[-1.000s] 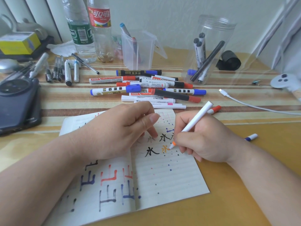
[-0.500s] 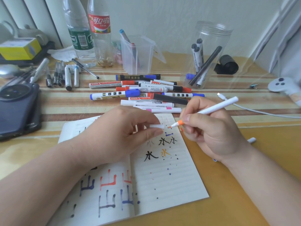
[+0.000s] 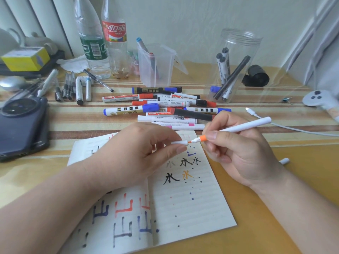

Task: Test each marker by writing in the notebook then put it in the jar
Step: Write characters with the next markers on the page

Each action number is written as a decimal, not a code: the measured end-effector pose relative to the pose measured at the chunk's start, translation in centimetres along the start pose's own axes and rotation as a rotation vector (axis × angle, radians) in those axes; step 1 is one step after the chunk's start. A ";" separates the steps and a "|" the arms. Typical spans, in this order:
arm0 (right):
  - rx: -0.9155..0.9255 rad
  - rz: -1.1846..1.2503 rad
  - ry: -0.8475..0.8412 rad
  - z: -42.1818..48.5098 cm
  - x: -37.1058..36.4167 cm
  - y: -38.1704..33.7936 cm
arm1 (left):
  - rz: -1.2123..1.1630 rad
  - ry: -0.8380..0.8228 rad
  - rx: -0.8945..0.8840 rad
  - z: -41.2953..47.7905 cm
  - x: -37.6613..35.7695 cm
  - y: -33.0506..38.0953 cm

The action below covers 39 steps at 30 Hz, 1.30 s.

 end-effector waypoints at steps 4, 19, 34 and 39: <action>-0.031 -0.028 -0.051 -0.1 -0.4 0.4 | -0.012 -0.018 0.003 0.1 -0.3 0.1; -0.053 0.140 0.072 0.5 0.5 0.3 | 0.009 -0.014 0.093 0.2 -0.1 -0.1; 0.014 0.036 0.105 0.4 0.6 0.2 | 0.054 0.001 0.241 0.0 0.1 -0.7; -0.009 0.019 0.150 0.6 0.8 0.2 | -0.007 -0.040 0.284 0.0 -0.7 -0.4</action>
Point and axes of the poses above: each hand's wrist, its own z-axis towards the middle knuckle, its own x-axis out of the back of the hand, y = z × x, the point moved 5 cm from there along z, towards the middle knuckle, and after that the axes turned 2 degrees about y, right-handed, at the moved point
